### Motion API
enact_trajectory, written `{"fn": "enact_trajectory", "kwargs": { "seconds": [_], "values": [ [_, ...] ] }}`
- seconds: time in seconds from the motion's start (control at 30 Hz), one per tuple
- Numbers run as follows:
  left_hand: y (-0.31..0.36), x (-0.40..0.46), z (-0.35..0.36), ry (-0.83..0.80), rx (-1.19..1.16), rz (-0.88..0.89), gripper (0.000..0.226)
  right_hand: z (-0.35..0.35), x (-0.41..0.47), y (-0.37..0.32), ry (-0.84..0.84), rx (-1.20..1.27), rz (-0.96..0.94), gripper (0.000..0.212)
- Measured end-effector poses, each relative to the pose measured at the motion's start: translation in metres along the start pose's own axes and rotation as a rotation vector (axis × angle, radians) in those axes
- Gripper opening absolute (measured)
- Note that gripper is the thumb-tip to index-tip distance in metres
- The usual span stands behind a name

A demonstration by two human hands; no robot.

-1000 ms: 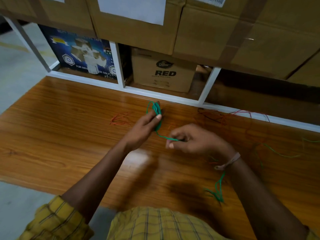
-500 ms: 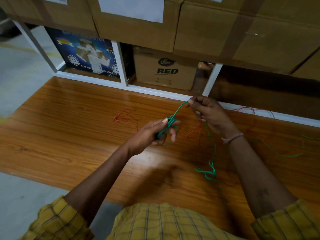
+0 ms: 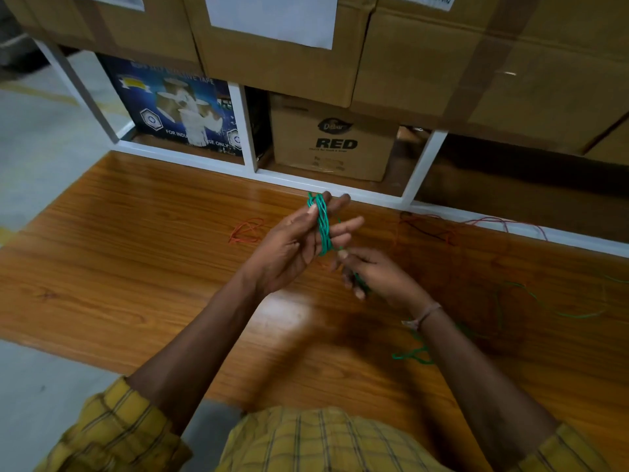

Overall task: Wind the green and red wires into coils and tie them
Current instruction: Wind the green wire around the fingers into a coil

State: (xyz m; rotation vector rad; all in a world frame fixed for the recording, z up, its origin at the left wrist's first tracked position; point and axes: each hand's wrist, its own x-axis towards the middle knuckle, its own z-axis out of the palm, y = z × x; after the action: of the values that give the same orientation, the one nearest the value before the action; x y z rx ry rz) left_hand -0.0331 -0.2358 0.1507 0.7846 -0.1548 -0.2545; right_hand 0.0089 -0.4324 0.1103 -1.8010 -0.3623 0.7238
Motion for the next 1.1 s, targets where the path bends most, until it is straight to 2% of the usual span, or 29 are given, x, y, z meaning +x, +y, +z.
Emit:
{"fn": "enact_trajectory", "kwargs": {
  "seconds": [0.07,0.13,0.23,0.33,0.43,0.5,0.6,0.8,0.97,1.1],
  "values": [
    [-0.001,0.008,-0.005,0.163,-0.032,0.055,0.045,0.008,-0.003,-0.001,-0.133,0.006,0.050,0.028],
    [0.000,0.016,-0.009,0.313,0.039,0.087,0.035,0.014,-0.010,-0.006,-0.248,-0.001,0.074,0.019],
    [0.000,0.021,-0.013,0.393,0.202,0.077,0.023,0.013,-0.017,-0.017,-0.338,0.004,0.064,0.014],
    [-0.003,0.016,-0.023,0.372,0.664,0.035,0.022,0.000,-0.021,-0.032,-0.381,-0.036,0.007,0.020],
    [-0.005,0.014,-0.037,0.191,1.194,0.024,0.039,-0.020,-0.023,-0.049,-0.337,0.006,-0.041,0.021],
    [-0.005,0.011,-0.040,0.161,1.315,-0.023,0.031,-0.038,-0.023,-0.058,-0.318,0.020,-0.071,0.022],
    [-0.002,0.004,-0.040,0.168,1.201,-0.098,0.033,-0.061,-0.019,-0.063,-0.294,0.099,-0.064,0.027],
    [0.008,-0.009,-0.025,-0.062,0.830,-0.193,0.040,-0.071,0.007,-0.056,-0.125,0.174,-0.056,0.035],
    [0.014,-0.013,-0.019,-0.226,0.552,-0.353,0.051,-0.060,0.023,-0.043,-0.054,0.364,-0.058,0.022],
    [0.010,-0.018,-0.012,-0.244,0.293,-0.362,0.055,-0.059,0.038,-0.031,-0.074,0.462,-0.033,0.045]
  ]
}}
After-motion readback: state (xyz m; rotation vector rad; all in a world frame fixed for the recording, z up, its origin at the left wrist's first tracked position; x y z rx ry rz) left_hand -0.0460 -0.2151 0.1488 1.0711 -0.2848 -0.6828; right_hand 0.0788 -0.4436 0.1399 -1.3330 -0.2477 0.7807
